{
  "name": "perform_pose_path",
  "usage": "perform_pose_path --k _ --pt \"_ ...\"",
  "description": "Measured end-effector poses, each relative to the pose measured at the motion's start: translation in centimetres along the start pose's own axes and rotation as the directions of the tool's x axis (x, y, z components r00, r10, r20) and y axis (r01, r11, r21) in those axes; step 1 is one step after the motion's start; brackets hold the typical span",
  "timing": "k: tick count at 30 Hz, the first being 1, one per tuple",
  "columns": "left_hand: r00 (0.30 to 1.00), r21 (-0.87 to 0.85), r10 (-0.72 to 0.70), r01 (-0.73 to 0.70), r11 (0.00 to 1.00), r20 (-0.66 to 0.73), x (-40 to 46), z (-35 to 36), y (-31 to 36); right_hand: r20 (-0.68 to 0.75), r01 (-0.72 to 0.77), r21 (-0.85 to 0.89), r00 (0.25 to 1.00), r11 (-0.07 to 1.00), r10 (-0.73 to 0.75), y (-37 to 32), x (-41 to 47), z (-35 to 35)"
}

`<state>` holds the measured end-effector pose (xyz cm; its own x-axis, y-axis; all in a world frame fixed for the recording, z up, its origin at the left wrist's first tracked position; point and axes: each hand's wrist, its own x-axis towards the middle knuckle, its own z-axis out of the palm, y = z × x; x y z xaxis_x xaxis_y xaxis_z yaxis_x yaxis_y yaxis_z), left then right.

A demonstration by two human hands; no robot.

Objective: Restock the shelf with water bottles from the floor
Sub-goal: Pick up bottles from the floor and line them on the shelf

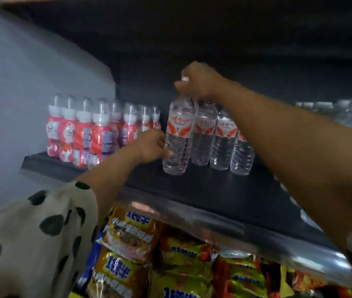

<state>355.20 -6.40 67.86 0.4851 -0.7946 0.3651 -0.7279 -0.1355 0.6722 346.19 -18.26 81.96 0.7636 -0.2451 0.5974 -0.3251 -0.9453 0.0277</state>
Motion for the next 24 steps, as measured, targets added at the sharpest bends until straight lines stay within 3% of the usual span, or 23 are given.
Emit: perform_pose_path --k 11,18,24 --pt "0.999 -0.048 -0.05 0.05 0.998 0.0 4.7 2.2 -2.9 0.061 -0.023 0.049 0.998 0.999 0.02 4.2 4.4 4.1" --pt "0.999 0.012 -0.038 0.039 0.999 -0.025 5.1 2.6 -2.7 0.09 -0.027 -0.005 0.996 1.0 0.027 4.4 5.2 4.3" --pt "0.998 0.021 -0.051 0.052 0.998 -0.029 5.5 2.7 -2.6 0.132 -0.025 0.052 0.991 0.998 0.018 4.5 4.7 3.8"
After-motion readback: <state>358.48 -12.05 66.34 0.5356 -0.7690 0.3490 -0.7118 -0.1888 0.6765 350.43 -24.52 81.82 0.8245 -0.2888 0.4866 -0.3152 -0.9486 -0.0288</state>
